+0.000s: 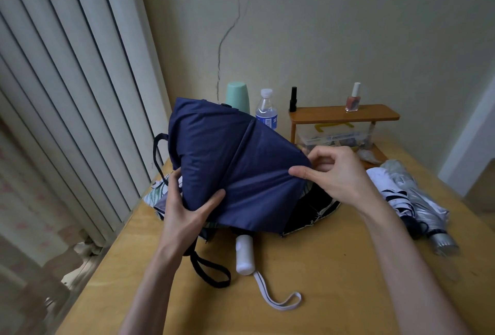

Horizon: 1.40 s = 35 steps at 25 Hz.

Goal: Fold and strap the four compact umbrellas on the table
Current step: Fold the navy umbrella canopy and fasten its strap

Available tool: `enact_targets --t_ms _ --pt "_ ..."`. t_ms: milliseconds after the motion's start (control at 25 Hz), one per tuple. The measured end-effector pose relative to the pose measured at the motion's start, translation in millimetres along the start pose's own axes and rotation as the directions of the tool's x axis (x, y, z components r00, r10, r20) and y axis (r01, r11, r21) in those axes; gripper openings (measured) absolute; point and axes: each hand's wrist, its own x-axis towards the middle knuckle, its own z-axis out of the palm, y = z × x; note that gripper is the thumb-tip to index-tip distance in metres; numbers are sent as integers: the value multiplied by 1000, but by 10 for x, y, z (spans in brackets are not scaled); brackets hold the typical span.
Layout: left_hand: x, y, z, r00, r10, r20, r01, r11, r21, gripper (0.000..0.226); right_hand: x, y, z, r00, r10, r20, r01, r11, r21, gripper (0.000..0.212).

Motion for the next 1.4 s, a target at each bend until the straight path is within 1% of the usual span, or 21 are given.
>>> enact_targets --t_ms 80,200,280,360,400,480,520,640,760,880,920,960,1040,1080,1120,1160,1240,1320,1400 --pt "0 -1 5 1000 -8 -2 8 1000 -2 85 12 12 2 998 55 9 -55 991 119 25" --pt "-4 3 10 1000 0 -5 0 1000 -9 85 46 50 40 996 51 -69 -44 993 111 24" --pt "-9 2 18 1000 -2 -8 2 1000 -17 83 39 38 76 996 39 -80 -29 992 125 21" --pt "-14 -4 34 1000 -12 -18 11 1000 -27 81 33 25 103 1000 -3 -28 4 998 64 12" --pt "-14 -11 37 1000 -15 -24 14 999 -31 79 33 28 101 1000 -15 28 14 999 34 10" --pt "-15 -15 49 999 -18 -26 17 999 -28 78 20 52 53 992 -23 124 19 999 31 18" --pt "-12 -14 52 1000 -18 -25 18 1000 -25 79 17 57 25 992 -16 128 13 1000 23 19" --pt "-6 -25 70 1000 -8 -19 8 1000 -5 80 11 65 -42 999 34 15 -33 998 -52 5" --pt "-15 -24 79 1000 -6 -10 6 1000 17 82 -5 28 -30 997 78 -19 -79 995 -54 16" --pt "-21 -10 64 1000 -9 3 8 1000 13 82 -10 -13 -48 993 101 -60 -100 995 22 25" --pt "-25 -1 55 1000 -7 13 7 1000 12 82 -23 -41 -73 992 119 -47 -116 991 66 28" --pt "-27 5 46 1000 -7 23 6 1000 10 81 -45 -62 -103 990 140 -6 -138 984 109 29" --pt "-37 15 36 999 -10 41 10 1000 1 78 -100 -79 -173 972 168 164 -195 967 161 24" --pt "-40 16 33 999 -17 51 17 1000 -1 76 -129 -96 -200 955 168 246 -210 965 157 22" --pt "-40 18 28 998 -25 58 25 1000 -5 75 -142 -96 -213 944 158 289 -205 969 139 21" --pt "-41 21 22 998 -32 61 33 999 -11 75 -141 -87 -210 948 155 276 -197 972 131 21" --pt "-40 20 10 998 -41 57 41 999 -14 76 -101 -66 -202 979 154 135 -177 969 172 16" --pt "-41 31 6 997 -53 58 54 998 -23 77 -73 -50 -190 992 129 3 -126 968 215 4" --pt "-54 64 29 996 -62 68 66 996 -58 76 -48 -66 -148 995 71 -75 -56 982 178 19"
